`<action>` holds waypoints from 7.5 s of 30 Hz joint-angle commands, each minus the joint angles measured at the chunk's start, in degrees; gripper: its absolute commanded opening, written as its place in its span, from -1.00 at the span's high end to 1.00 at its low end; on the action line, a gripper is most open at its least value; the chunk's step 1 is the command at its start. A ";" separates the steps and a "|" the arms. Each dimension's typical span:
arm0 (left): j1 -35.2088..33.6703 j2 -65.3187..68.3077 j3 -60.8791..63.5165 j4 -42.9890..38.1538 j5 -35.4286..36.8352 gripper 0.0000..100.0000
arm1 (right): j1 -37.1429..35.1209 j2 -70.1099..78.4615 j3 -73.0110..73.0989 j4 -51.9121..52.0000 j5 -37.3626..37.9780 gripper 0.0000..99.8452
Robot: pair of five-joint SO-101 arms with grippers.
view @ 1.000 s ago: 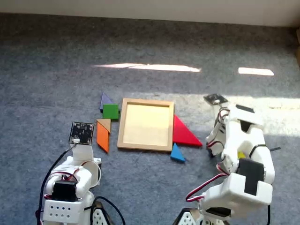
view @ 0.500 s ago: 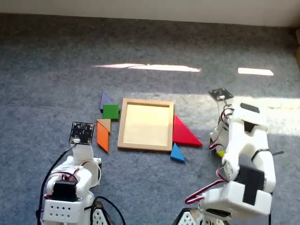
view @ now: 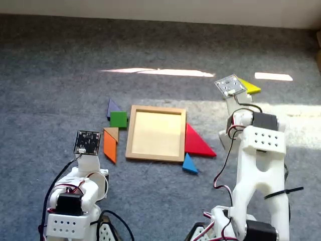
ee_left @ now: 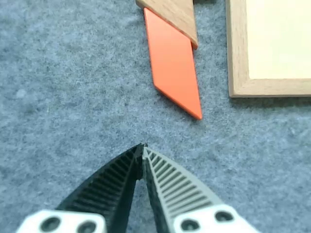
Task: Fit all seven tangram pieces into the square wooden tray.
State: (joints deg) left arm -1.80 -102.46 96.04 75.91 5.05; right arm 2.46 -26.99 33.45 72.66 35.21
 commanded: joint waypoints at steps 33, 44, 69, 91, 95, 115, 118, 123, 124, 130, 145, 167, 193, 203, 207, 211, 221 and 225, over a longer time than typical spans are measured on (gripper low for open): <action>0.40 -1.80 1.10 0.26 -0.44 0.99 | 2.68 45.49 -30.20 -50.33 -25.23 0.65; 0.40 -1.80 1.10 0.26 -0.44 0.99 | 0.75 60.62 -47.69 -44.00 -26.02 0.52; 0.40 -1.80 1.10 0.26 -0.44 0.99 | 0.84 82.33 -91.38 19.12 -8.35 0.52; 0.40 -1.80 1.10 0.26 -0.44 0.99 | 3.65 81.36 -90.07 28.62 6.42 0.52; 0.40 -1.80 1.10 0.26 -0.44 0.99 | 2.24 75.56 -79.87 28.44 6.42 0.52; 0.40 -1.80 1.10 0.26 -0.44 0.99 | 3.38 58.95 -49.10 28.18 26.11 0.52; 0.40 -1.80 1.10 0.26 -0.44 0.99 | 3.38 54.02 -45.41 28.18 28.57 0.52; 0.40 -1.80 1.10 0.26 -0.44 0.99 | 1.98 44.09 -43.12 28.09 28.66 0.52; 0.40 -1.80 1.10 0.26 -0.44 0.99 | 1.63 42.51 -43.03 28.09 27.69 0.52; 0.40 -1.80 1.10 0.26 -0.44 0.99 | -2.24 39.25 -40.92 21.23 10.90 0.61; 0.40 -1.80 1.10 0.26 -0.44 0.99 | -4.97 38.73 -15.60 0.13 -7.82 0.98; 0.40 -1.80 1.10 0.26 -0.44 0.99 | 14.11 30.02 -10.33 8.75 15.65 0.98; 0.40 -1.80 1.10 0.26 -0.44 0.99 | 10.33 -11.56 15.08 -11.82 -47.12 0.53; 0.40 -1.80 1.10 0.26 -0.44 0.99 | 3.21 -8.84 17.54 -12.79 -48.18 0.40; 0.40 -1.80 1.10 0.26 -0.44 0.99 | 3.21 -0.22 13.32 -12.79 -46.42 0.32; 0.40 -1.80 1.10 0.26 -0.44 0.99 | 3.30 9.54 9.19 -12.79 -46.42 0.22; 0.40 -1.80 1.10 0.26 -0.44 0.99 | 3.38 20.35 1.45 -13.14 -46.42 0.22; 0.40 -1.80 1.10 0.26 -0.44 0.99 | 3.38 23.43 -0.57 -13.23 -46.42 0.22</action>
State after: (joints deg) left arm -1.80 -102.46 96.04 75.91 5.05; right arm 6.51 -4.13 36.35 60.53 -11.91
